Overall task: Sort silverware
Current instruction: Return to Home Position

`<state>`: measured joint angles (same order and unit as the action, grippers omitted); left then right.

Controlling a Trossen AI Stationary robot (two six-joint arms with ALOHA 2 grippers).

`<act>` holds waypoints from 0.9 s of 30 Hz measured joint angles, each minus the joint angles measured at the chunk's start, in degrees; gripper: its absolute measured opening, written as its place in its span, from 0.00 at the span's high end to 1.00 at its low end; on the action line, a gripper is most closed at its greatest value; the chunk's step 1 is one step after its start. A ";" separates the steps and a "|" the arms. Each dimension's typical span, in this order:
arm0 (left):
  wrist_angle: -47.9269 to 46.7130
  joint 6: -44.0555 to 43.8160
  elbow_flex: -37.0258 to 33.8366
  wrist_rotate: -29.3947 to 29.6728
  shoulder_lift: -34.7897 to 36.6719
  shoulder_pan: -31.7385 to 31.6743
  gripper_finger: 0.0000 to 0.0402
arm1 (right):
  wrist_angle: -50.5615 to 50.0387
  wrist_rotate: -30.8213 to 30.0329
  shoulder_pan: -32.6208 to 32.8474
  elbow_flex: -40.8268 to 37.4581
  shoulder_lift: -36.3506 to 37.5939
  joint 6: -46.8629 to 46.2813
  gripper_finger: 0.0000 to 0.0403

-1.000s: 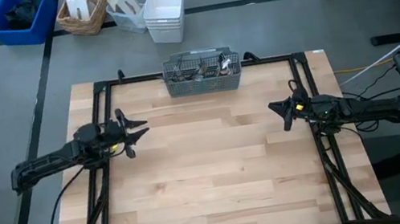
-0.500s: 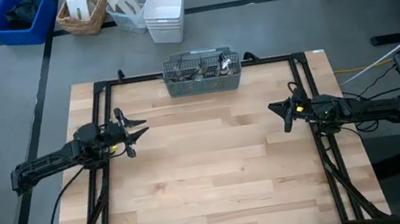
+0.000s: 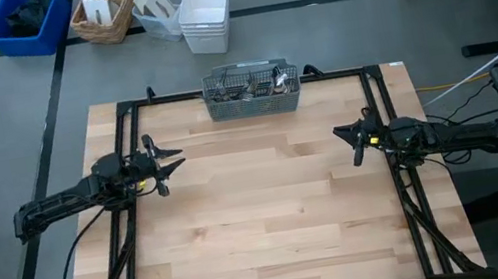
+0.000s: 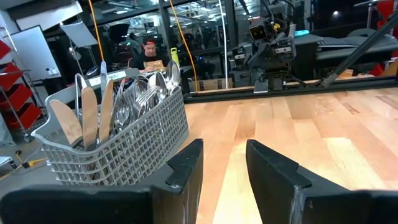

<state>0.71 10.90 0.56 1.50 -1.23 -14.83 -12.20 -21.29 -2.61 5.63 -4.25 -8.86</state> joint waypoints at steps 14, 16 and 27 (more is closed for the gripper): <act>-0.02 0.00 0.00 0.00 0.00 0.02 0.71 | 1.64 4.45 -0.02 0.11 0.04 3.27 0.88; -0.02 0.00 0.00 0.00 0.00 0.00 0.71 | 1.66 4.45 -0.02 0.13 0.06 3.27 0.88; -0.02 0.00 -0.02 -0.02 0.00 0.00 0.71 | 1.24 4.48 -0.02 0.31 4.13 4.69 0.88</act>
<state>0.69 10.90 0.54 1.48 -1.23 -14.83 -10.97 -16.80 -2.63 5.93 -0.12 -4.16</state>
